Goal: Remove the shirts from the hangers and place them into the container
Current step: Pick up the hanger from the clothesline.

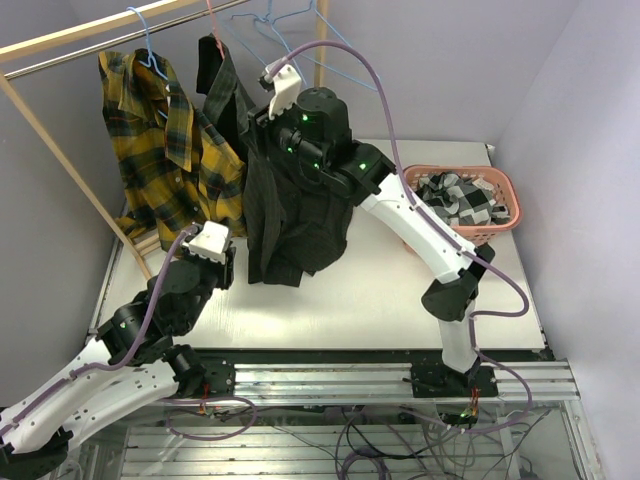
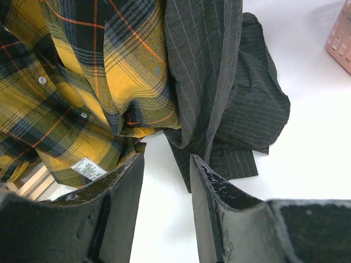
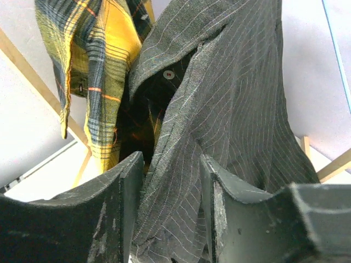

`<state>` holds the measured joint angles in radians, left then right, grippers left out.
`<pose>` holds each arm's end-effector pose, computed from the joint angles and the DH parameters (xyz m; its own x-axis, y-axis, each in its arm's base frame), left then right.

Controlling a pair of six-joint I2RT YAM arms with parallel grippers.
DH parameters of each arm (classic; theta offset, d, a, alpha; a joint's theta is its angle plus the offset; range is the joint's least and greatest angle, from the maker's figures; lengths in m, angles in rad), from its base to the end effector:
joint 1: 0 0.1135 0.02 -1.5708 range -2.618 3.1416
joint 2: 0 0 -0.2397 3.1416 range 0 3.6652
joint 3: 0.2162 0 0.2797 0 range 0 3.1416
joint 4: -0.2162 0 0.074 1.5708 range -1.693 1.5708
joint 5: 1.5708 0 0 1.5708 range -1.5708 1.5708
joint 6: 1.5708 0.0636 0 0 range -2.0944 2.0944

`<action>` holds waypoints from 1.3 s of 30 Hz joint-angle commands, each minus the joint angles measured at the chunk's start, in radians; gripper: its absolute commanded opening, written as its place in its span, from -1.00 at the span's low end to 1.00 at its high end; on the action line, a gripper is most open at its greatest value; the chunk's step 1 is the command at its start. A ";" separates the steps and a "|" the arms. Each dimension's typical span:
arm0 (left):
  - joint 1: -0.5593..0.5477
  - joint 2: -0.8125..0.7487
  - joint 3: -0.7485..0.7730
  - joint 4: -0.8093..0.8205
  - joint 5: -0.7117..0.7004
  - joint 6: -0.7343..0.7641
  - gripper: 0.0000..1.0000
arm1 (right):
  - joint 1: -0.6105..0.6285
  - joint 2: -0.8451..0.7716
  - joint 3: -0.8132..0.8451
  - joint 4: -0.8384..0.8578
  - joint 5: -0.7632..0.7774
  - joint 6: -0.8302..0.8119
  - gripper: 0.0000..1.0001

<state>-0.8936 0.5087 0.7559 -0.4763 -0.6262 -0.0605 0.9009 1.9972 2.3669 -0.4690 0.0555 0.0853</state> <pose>0.1438 -0.1193 0.3268 -0.1586 0.1191 -0.9801 0.2647 0.9615 0.0740 0.3064 0.3811 0.4728 -0.1251 -0.0209 -0.9919 -0.7404 0.6674 0.0793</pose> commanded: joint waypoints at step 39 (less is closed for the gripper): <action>0.002 -0.002 0.013 0.039 0.051 -0.001 0.98 | -0.137 -0.144 -0.150 0.333 -0.108 0.004 -1.00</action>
<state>-0.8936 0.5095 0.7559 -0.4725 -0.6174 -0.0631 0.7631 1.9099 2.2120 -0.2531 -0.0406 0.1055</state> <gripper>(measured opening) 0.979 0.024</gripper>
